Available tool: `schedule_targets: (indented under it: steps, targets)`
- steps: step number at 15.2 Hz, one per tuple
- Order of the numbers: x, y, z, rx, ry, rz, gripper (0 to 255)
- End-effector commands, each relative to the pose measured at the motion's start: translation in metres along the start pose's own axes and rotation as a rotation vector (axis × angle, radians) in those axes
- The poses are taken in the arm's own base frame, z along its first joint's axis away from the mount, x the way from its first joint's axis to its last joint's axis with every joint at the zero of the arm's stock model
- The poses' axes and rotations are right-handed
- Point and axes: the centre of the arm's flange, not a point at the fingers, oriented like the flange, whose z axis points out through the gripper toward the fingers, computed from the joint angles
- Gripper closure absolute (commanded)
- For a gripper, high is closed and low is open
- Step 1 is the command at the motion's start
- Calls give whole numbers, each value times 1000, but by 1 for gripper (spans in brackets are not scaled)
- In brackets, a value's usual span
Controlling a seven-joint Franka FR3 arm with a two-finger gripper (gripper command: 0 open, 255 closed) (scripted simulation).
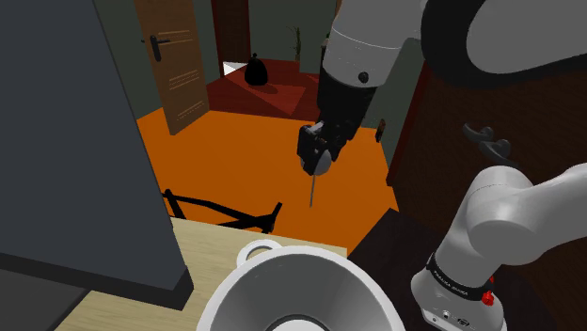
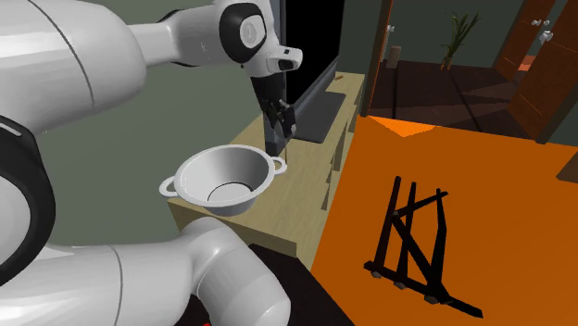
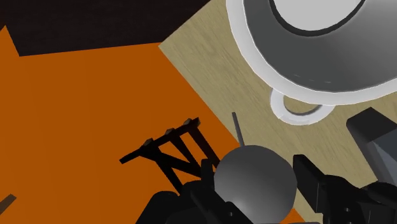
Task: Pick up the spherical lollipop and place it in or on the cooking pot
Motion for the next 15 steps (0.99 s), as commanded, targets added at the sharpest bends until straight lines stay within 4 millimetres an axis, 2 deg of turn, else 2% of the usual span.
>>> schedule_targets:
  steps: [1, 15]
  targets:
    - [-13, -16, -10, 0, 0, 1, 255]
    - [-117, -153, -79, 0, 0, 1, 255]
